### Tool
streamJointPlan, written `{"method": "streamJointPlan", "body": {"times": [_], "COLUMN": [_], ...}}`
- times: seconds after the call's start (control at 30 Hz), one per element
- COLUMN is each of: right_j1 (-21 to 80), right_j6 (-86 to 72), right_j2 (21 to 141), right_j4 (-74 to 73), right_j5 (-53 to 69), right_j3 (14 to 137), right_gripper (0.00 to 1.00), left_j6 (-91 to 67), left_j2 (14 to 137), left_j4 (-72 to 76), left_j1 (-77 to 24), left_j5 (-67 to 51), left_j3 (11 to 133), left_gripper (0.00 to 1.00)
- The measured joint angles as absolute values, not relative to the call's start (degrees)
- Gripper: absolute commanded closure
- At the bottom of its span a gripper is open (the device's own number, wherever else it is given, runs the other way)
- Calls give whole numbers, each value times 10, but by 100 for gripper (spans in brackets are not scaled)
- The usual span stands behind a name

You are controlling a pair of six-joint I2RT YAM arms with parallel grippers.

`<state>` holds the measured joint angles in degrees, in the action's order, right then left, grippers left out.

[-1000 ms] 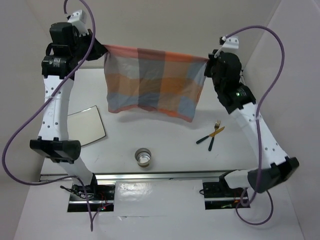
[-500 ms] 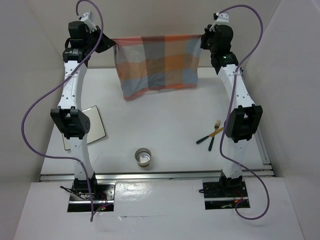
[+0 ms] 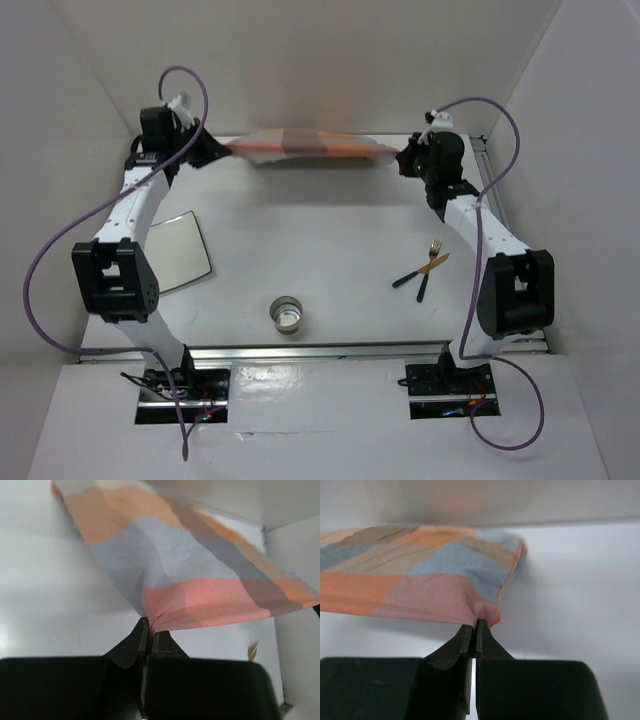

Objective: Set the dinner table for one person

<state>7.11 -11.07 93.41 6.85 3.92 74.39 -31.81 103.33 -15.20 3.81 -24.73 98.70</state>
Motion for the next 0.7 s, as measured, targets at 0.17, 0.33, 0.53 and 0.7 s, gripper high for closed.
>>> {"method": "streamJointPlan", "body": {"times": [0.17, 0.33, 0.53, 0.7], "right_j1": [76, 88, 92, 96], "right_j6": [-136, -162, -216, -238], "right_j2": [844, 744, 644, 667], "right_j4": [57, 1, -81, -104], "right_j5": [55, 17, -53, -26], "right_j3": [588, 500, 455, 500], "right_gripper": [20, 8, 24, 68], "left_j6": [-313, -312, -300, -292], "left_j2": [907, 854, 815, 804], "left_j4": [-172, -226, -270, -274], "left_j1": [39, 59, 62, 54], "left_j5": [-222, -174, -107, -96], "left_j3": [747, 686, 699, 735], "left_gripper": [19, 0, 0, 78]}}
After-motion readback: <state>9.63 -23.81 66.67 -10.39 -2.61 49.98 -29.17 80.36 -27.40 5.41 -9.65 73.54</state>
